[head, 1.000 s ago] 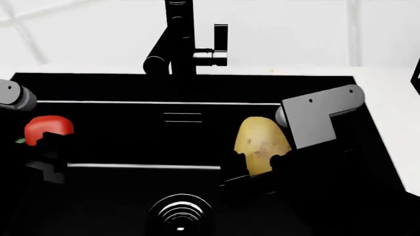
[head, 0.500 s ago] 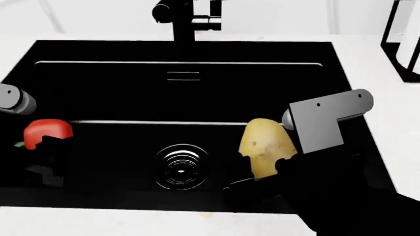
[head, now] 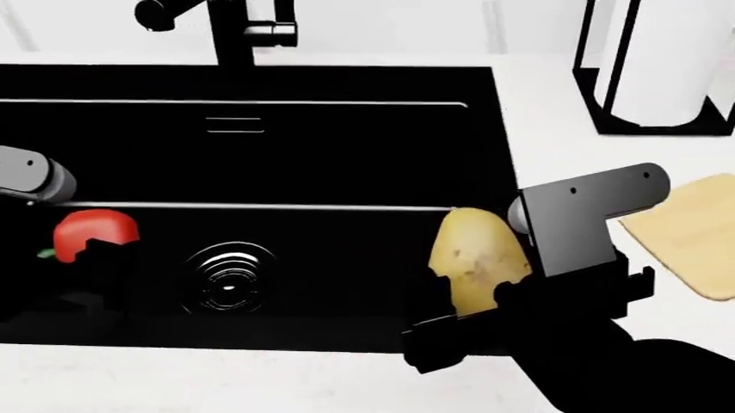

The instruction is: Pick the vegetables from the sink and place them on the cutting board.

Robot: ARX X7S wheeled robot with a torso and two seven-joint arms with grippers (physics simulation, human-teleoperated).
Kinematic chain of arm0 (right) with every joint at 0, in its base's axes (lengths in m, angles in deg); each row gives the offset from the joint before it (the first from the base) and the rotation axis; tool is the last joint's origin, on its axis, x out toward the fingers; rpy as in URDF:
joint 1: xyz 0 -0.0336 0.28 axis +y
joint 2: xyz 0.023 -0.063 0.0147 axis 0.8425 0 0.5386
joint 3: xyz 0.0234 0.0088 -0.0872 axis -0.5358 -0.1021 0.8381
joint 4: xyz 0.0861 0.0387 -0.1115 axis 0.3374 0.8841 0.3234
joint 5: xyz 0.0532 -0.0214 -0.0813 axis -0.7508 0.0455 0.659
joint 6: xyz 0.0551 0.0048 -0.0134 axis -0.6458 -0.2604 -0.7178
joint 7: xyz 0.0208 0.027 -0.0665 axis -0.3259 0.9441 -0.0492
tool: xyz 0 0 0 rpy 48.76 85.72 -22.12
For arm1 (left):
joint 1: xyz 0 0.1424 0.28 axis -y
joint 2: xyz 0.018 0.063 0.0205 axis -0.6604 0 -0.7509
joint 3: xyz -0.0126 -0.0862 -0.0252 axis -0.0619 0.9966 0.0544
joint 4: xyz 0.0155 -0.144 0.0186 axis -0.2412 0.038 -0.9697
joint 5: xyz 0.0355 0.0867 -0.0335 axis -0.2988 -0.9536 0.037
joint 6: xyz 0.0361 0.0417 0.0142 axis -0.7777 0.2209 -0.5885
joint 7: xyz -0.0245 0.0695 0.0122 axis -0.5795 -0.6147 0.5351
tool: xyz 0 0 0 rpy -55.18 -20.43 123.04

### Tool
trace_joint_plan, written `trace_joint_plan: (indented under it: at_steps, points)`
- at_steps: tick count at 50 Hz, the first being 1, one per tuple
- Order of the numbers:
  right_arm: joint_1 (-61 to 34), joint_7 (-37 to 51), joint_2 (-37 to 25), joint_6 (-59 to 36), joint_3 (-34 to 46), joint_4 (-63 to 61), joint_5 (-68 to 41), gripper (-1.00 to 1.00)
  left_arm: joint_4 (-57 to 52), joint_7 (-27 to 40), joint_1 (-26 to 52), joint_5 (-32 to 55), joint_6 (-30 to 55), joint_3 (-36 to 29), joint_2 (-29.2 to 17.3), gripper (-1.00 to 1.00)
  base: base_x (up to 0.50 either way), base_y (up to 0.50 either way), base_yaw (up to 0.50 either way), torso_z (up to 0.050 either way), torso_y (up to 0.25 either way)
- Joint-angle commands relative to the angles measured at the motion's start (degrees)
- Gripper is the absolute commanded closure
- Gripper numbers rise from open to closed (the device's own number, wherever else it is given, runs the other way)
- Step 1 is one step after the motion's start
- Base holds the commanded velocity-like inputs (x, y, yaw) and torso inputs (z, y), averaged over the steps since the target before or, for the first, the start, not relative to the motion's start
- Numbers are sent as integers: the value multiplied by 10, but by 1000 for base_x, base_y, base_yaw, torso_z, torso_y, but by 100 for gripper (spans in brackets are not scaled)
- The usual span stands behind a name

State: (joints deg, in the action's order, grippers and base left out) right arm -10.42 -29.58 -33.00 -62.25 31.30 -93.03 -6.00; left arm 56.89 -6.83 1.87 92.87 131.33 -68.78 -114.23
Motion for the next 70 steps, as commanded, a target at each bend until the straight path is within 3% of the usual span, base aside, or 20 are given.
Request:
trace_joint_plan:
  at_steps: [1,31,70]
  points:
    - [5,-12,-8,22,3,-1,12,100,3,13,10,12,2,5,6,100,97,-434,0,0,11]
    - [8,-4,-18,23,0,-1,1,100,5,21,-1,25,-15,-5,2,100,97,-441,0,0,1]
    - [-3,-12,-19,39,55,15,14,100,11,29,0,41,-27,-14,-6,100,105,-395,0,0,1]
